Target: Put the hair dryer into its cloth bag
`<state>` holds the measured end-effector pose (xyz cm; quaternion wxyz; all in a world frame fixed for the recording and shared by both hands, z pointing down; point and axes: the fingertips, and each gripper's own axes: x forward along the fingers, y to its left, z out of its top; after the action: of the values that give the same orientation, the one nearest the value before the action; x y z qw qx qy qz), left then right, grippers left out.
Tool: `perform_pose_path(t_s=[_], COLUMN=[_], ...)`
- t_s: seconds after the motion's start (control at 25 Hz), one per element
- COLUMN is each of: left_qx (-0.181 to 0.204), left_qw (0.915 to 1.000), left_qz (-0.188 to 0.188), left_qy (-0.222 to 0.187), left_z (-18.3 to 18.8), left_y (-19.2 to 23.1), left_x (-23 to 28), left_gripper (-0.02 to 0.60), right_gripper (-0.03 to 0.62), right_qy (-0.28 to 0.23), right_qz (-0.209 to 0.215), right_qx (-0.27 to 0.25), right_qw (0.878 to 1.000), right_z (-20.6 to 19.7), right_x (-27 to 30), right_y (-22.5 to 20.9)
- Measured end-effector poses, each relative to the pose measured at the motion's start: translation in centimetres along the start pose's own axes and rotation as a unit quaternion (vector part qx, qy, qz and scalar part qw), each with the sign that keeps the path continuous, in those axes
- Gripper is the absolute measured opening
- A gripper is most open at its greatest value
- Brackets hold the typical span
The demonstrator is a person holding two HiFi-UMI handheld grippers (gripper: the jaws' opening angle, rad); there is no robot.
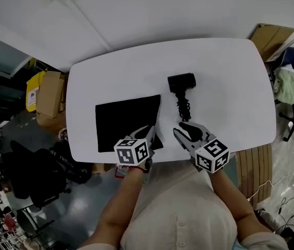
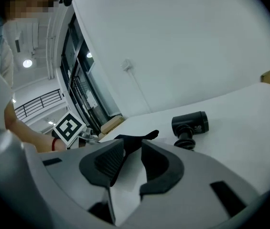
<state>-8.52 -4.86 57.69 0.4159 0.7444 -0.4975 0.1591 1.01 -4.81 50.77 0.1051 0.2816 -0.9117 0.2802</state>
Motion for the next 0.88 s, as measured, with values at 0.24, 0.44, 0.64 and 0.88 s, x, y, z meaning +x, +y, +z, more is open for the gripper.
perform_pose_path(t_s=[0.24,0.44,0.64,0.88], left_qx=[-0.002,-0.007,-0.012,-0.014], left_qw=[0.9997,0.9992,0.9989,0.9986], left_qz=[-0.012,-0.020,-0.021,-0.023], left_qy=[-0.021,-0.034,-0.041,-0.044], left_z=[0.7,1.2,1.1,0.9], left_y=[0.0,0.1,0.5,0.7], left_x=[-1.6,-2.5,-3.0,-3.5], left_gripper=[0.031,0.031,0.031,0.031], right_gripper=[0.117,0.114,0.112,0.106], right_qy=[0.023,0.047,0.061,0.068], right_qz=[0.054,0.071,0.090,0.121], right_qx=[0.068,0.118,0.173,0.241], right_qw=[0.996,0.989,0.979,0.960], right_z=[-0.8,-1.9,-2.5,-2.8], right_x=[3.8,6.4,8.2,9.7], right_y=[1.0,1.1,1.2,2.0])
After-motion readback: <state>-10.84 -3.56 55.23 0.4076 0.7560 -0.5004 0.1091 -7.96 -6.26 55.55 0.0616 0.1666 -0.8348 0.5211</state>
